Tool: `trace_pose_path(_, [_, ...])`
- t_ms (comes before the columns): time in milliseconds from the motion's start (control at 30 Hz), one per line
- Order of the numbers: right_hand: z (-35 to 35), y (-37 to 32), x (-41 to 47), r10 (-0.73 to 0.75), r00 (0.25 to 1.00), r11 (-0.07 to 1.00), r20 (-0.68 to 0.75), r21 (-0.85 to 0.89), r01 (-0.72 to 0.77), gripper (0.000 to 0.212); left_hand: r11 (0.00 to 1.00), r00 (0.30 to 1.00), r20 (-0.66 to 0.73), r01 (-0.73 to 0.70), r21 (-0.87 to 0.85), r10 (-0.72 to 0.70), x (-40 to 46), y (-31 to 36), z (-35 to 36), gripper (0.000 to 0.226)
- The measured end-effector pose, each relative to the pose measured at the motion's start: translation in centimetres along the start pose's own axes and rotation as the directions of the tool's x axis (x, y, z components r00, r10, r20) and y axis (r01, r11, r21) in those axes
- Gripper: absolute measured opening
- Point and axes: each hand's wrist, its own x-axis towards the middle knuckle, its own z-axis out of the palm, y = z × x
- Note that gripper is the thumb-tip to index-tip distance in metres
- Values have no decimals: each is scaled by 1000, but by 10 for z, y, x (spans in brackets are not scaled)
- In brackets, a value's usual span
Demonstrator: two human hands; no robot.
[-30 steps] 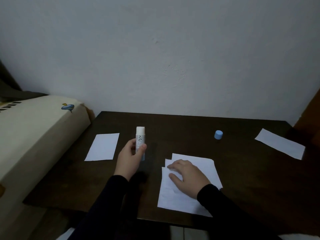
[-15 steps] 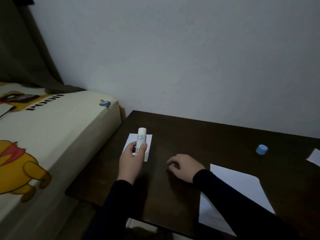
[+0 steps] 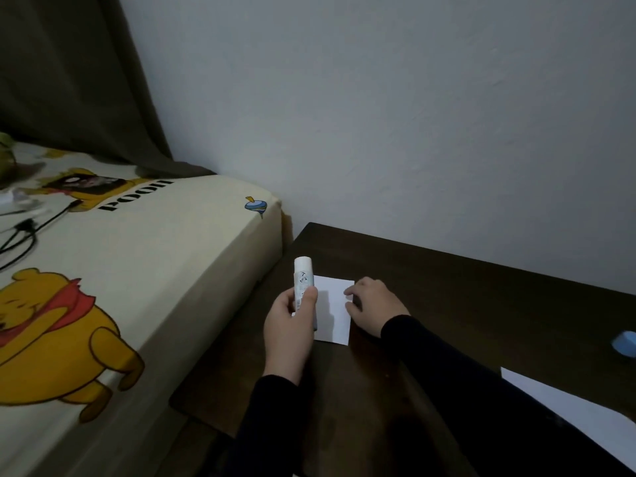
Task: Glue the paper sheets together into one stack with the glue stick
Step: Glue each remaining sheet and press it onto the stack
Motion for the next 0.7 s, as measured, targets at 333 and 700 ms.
trace_pose_path(333, [10, -7, 20, 86, 990, 996, 110, -7, -86, 62, 999, 999, 0, 44, -11, -44, 15, -4, 10, 41])
trace_pose_path(700, [-6, 9, 4, 172, 977, 971, 125, 147, -190, 74, 998, 998, 32, 55, -19, -54, 5, 5, 23, 42])
